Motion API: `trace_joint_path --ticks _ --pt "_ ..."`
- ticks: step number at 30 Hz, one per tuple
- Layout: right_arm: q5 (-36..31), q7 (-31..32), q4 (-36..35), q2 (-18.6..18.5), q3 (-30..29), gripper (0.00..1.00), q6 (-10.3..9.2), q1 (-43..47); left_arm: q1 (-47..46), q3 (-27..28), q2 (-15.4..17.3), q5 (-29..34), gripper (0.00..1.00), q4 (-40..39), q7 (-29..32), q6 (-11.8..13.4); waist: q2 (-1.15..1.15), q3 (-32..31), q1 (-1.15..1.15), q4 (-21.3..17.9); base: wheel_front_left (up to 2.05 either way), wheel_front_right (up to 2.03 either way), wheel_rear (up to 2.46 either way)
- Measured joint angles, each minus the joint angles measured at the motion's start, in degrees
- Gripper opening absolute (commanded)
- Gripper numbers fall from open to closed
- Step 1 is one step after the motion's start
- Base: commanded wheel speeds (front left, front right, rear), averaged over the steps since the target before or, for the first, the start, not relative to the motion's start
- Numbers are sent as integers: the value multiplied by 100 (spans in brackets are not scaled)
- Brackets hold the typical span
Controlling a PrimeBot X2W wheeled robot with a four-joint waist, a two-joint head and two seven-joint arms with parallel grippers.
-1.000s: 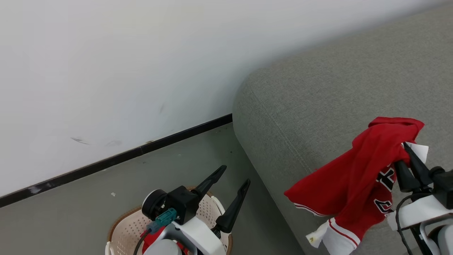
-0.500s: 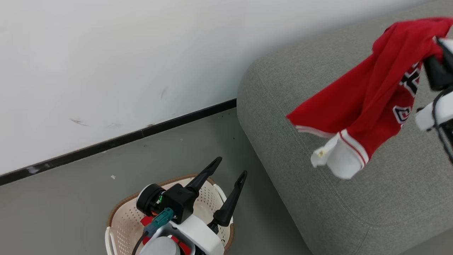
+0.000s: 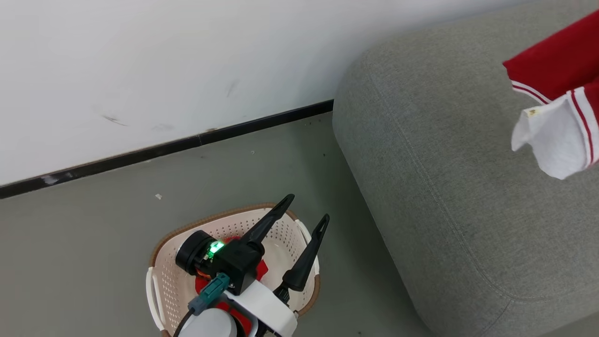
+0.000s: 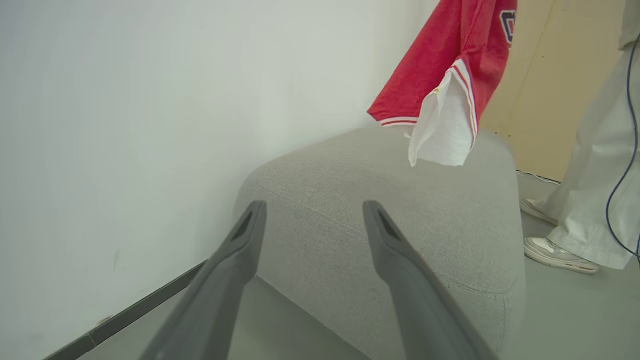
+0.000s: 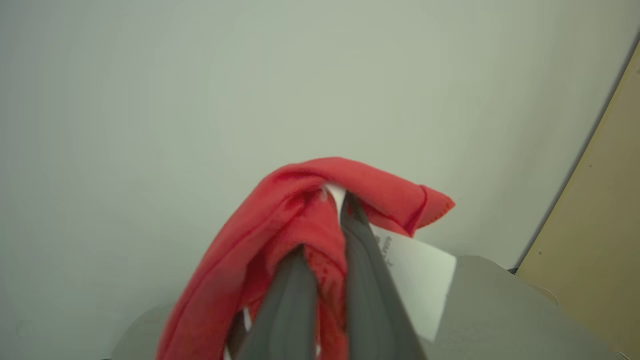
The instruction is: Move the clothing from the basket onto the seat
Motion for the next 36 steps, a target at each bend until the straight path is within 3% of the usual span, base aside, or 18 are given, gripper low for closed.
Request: trace_joint_path --ticks 15,18,27,36 --pt "-331 -400 1221 -258 -543 0 0 -110 -394 -276 12 209 100 -446 379 -41 0 765 0 366 0 0 0" --pt "-438 -520 1417 -138 -506 0 0 -84 -479 -301 19 248 100 -499 422 -86 0 920 0 424 0 0 0" --pt "-458 -843 2267 670 -638 0 0 485 -723 -298 73 303 100 -617 548 -134 0 1391 0 582 0 0 0" --pt "-483 -1120 2484 813 -602 0 0 560 -965 -271 80 347 100 -658 566 -188 0 1716 0 672 0 0 0"
